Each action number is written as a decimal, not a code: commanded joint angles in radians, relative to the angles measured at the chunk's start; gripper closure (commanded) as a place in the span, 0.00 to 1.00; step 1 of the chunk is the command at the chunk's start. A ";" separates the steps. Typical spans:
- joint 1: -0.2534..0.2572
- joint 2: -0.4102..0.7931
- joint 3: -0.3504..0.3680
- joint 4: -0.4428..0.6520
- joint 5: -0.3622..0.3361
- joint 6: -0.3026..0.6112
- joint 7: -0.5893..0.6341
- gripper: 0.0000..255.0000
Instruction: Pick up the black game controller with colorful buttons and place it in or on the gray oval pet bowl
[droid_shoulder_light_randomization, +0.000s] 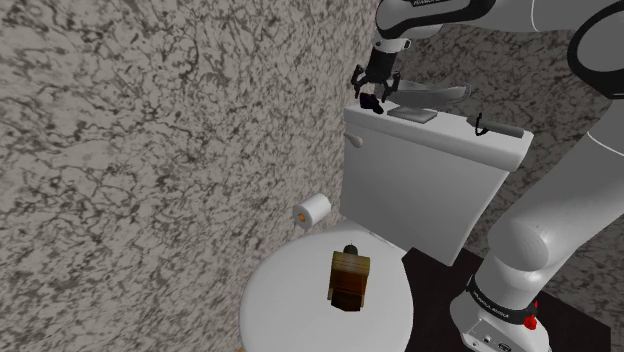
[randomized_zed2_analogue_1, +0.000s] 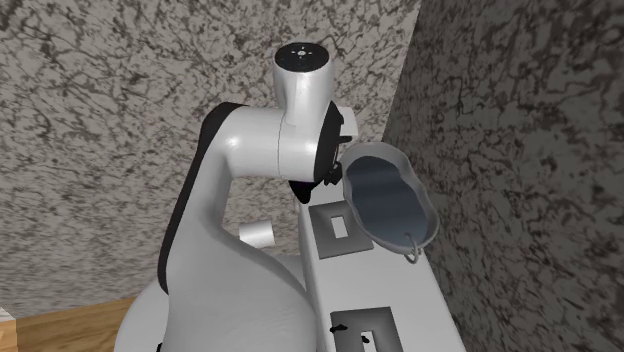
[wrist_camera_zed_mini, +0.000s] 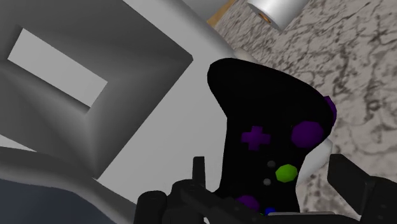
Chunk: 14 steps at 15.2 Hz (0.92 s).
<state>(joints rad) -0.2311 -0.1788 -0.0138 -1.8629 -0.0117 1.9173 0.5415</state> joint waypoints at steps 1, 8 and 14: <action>-0.003 0.007 -0.003 -0.002 -0.001 0.002 0.001 0.00; -0.003 0.007 -0.002 -0.001 -0.001 0.001 0.001 1.00; -0.003 0.007 -0.002 -0.001 -0.001 0.001 0.001 1.00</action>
<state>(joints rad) -0.2342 -0.1721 -0.0155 -1.8639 -0.0125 1.9177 0.5424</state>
